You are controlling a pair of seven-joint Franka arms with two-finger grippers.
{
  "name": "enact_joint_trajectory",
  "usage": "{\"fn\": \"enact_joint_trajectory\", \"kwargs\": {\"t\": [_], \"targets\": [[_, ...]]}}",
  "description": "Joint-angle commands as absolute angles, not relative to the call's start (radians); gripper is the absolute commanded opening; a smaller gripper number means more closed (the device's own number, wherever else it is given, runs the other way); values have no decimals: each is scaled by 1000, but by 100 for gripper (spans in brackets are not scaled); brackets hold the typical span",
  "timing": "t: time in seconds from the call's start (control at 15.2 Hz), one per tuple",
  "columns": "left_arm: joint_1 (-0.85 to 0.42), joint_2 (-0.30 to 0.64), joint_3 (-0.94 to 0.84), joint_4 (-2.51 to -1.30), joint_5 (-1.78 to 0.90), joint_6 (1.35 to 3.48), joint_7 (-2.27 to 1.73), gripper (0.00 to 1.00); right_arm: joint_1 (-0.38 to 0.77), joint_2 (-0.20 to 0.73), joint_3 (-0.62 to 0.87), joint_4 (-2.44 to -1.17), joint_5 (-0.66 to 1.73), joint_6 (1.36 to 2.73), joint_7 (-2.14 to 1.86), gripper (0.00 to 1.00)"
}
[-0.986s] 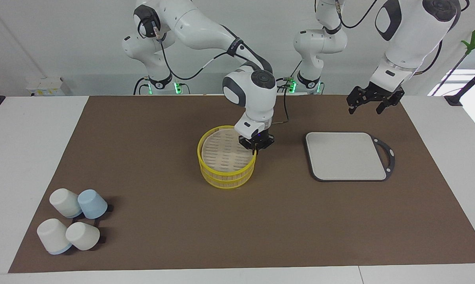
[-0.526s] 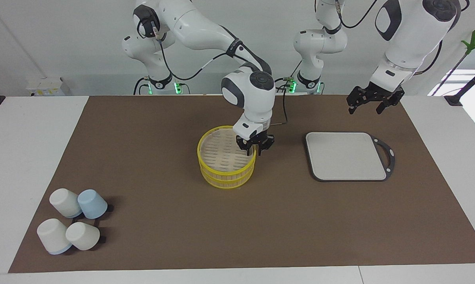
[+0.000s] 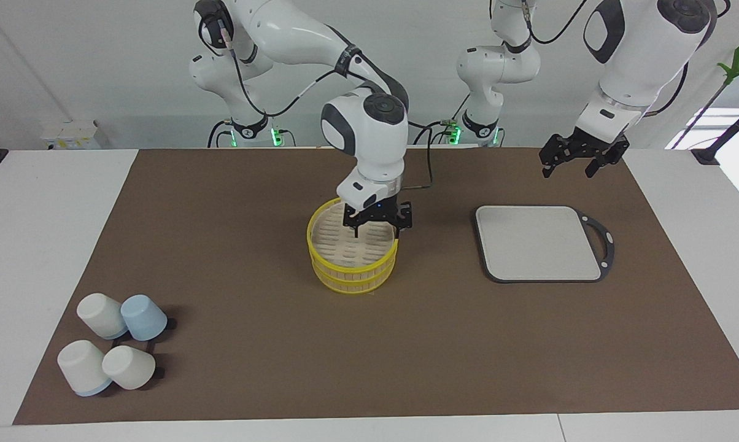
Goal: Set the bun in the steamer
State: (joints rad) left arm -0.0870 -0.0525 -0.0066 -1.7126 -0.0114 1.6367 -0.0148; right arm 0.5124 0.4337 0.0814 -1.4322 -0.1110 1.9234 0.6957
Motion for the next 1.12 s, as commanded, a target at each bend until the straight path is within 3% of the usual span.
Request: {"fn": "enact_joint_trajectory", "kwargs": {"t": [0.0, 0.33, 0.66, 1.05], "targets": [[-92, -71, -5, -1724, 6, 1631, -5, 100, 411, 347, 97, -1457, -124, 1814, 625, 100], [-94, -71, -5, -1724, 6, 1631, -5, 100, 253, 273, 97, -1460, -111, 1651, 418, 100], [-94, -71, -5, -1724, 6, 1631, -5, 100, 98, 190, 101, -1528, -58, 1643, 275, 100], [-94, -71, -5, -1723, 6, 1629, -5, 100, 11, 107, 101, -1589, -54, 1643, 109, 100]]}}
